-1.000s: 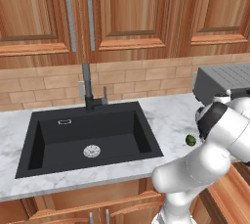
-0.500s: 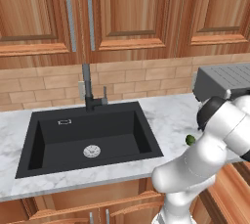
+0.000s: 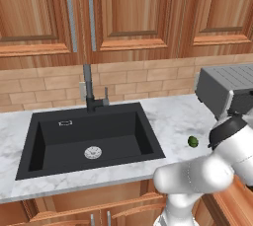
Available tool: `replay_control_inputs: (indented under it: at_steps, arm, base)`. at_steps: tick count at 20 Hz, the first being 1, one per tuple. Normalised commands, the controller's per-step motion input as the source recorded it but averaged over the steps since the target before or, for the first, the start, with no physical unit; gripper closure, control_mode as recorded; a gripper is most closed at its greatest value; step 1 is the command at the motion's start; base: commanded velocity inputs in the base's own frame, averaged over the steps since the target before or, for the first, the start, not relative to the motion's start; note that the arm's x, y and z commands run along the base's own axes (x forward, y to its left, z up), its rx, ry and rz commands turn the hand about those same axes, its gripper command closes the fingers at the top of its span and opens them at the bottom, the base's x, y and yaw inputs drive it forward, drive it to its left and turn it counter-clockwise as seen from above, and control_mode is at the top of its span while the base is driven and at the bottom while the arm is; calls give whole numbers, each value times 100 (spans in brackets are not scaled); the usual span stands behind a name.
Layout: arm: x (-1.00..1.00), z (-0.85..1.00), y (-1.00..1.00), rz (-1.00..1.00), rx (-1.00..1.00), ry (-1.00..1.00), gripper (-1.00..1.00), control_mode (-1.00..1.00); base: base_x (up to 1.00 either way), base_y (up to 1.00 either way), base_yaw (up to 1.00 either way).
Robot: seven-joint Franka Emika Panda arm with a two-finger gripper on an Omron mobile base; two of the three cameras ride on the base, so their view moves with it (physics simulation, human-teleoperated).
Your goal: Pick the measuring cup from the drawer and place it on the counter.
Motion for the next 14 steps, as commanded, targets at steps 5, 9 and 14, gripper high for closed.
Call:
replay_control_inputs:
  at_steps: [5, 9, 14]
  arm:
    - [-11, 100, -1, 0, 20, -20, -100, -100]
    - [-60, 100, 11, 0, 4, -24, -100, -100]
    - [-63, 100, 68, 1, -11, -12, -100, -100]
  base:
    - [0, 0, 0]
    - [0, 0, 0]
    - [0, 0, 0]
